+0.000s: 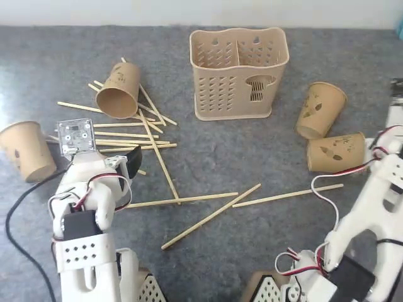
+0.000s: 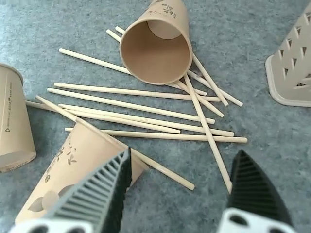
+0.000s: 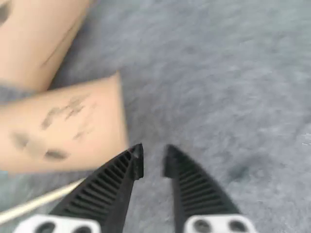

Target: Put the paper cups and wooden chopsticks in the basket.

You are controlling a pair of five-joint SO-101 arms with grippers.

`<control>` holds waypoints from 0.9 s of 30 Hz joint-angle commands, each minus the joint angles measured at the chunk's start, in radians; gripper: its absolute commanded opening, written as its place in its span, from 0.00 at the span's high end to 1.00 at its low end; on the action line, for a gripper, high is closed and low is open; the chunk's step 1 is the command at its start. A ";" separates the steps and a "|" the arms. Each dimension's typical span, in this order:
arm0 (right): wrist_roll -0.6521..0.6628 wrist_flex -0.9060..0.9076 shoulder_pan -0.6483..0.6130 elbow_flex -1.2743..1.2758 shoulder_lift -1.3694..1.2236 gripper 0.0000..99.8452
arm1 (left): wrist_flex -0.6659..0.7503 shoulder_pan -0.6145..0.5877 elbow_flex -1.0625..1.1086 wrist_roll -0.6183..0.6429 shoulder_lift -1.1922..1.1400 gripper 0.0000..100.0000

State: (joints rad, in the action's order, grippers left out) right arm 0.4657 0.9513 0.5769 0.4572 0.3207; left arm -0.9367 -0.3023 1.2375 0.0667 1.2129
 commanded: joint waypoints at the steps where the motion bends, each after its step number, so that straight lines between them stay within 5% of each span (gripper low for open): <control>1: -0.064 -0.051 0.064 -0.058 0.005 0.97 | 0.029 -0.003 -0.007 0.049 -0.006 0.69; 14: -0.287 -0.367 0.087 -0.064 -0.441 0.96 | 0.028 0.094 0.025 0.086 -0.009 0.69; 27: -0.341 -0.188 -0.101 -0.058 -0.262 0.99 | 0.029 0.095 0.027 0.086 -0.011 0.69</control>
State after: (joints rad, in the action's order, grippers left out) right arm 0.1389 0.7273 0.5309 0.4542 -0.0568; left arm -0.9352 -0.2148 1.2681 0.1404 1.2098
